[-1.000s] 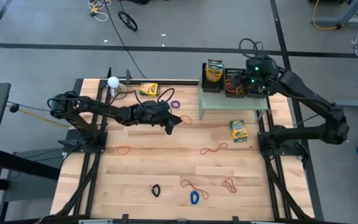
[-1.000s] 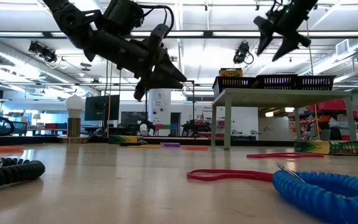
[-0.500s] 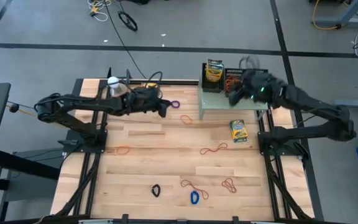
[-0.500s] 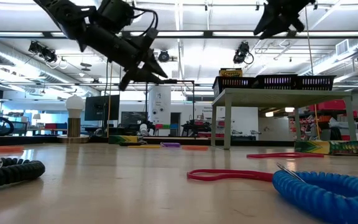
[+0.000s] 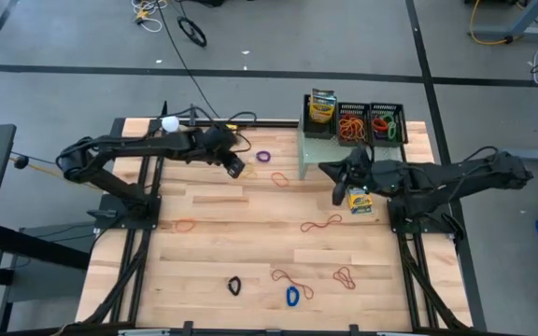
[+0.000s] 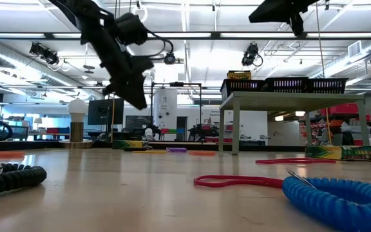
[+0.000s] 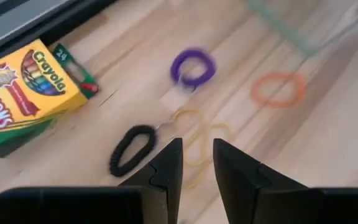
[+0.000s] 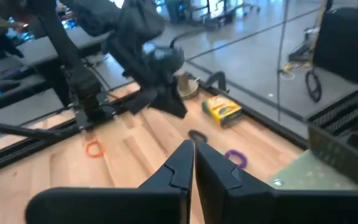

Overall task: Pick & Place Office Desk Supplies
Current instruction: Put the top black spring key chain into the right black basket on the shelf

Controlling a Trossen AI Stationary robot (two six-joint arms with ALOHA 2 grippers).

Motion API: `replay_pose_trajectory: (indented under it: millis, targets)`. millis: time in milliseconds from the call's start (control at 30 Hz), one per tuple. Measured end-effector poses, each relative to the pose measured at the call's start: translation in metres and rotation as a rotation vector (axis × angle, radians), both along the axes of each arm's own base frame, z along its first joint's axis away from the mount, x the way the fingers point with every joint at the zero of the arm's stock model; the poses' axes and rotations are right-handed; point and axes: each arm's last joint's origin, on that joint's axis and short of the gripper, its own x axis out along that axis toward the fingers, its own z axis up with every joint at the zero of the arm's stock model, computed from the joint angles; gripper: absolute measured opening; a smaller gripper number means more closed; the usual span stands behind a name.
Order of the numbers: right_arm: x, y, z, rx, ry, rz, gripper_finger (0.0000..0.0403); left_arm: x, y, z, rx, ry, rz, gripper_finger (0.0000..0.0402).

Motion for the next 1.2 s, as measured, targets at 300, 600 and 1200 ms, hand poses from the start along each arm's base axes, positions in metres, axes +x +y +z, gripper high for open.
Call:
replay_pose_trajectory:
  millis: [300,600,1200]
  targets:
    - [-0.011,0.0,0.023,-0.036,-0.067,0.009,0.0005,-0.001,0.033,-0.04,-0.137,0.093,0.002,0.017]
    - [-0.011,0.0,0.024,-0.028,-0.078,0.007,0.001,-0.011,0.069,-0.069,-0.134,0.165,0.044,0.0211]
    - [-0.011,-0.001,0.024,-0.106,-0.043,0.026,0.0008,-0.009,0.057,-0.052,-0.074,0.156,-0.008,0.0016]
